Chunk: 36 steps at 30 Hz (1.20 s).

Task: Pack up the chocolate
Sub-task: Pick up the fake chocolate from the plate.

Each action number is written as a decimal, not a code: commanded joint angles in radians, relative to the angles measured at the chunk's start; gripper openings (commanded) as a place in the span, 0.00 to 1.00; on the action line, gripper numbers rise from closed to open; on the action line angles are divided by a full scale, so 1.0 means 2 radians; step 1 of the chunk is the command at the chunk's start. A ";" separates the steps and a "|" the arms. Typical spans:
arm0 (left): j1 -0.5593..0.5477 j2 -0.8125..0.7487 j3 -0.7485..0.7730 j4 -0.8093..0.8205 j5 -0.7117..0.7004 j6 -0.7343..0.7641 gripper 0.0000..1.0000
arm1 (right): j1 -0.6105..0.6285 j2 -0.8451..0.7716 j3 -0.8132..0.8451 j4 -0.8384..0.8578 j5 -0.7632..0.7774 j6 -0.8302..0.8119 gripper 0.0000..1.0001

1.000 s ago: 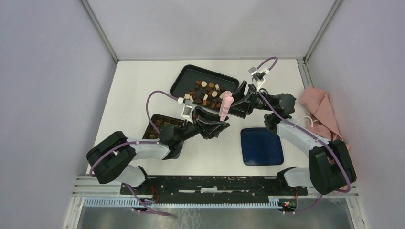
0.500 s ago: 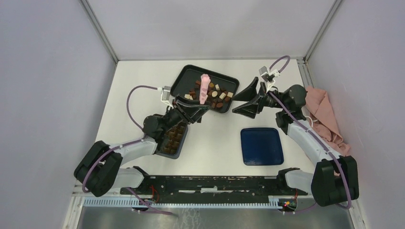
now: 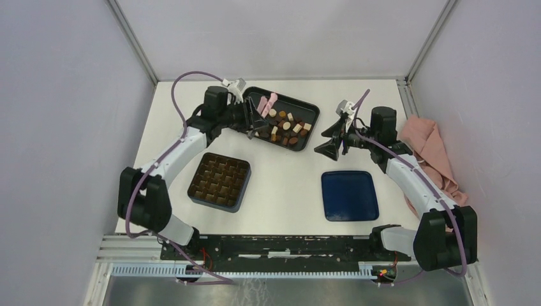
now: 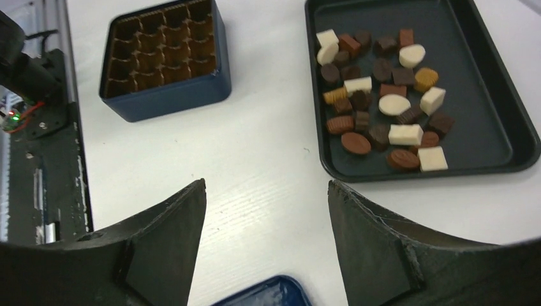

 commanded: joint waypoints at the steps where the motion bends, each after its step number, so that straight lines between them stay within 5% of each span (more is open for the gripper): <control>1: 0.011 0.070 0.087 -0.253 -0.082 0.130 0.48 | -0.001 0.001 0.028 -0.054 0.041 -0.073 0.75; 14: 0.018 0.226 0.264 -0.402 -0.210 0.200 0.48 | 0.000 0.014 0.041 -0.084 0.038 -0.096 0.75; 36: 0.041 0.333 0.398 -0.470 -0.162 0.240 0.48 | 0.001 0.018 0.041 -0.088 0.031 -0.099 0.75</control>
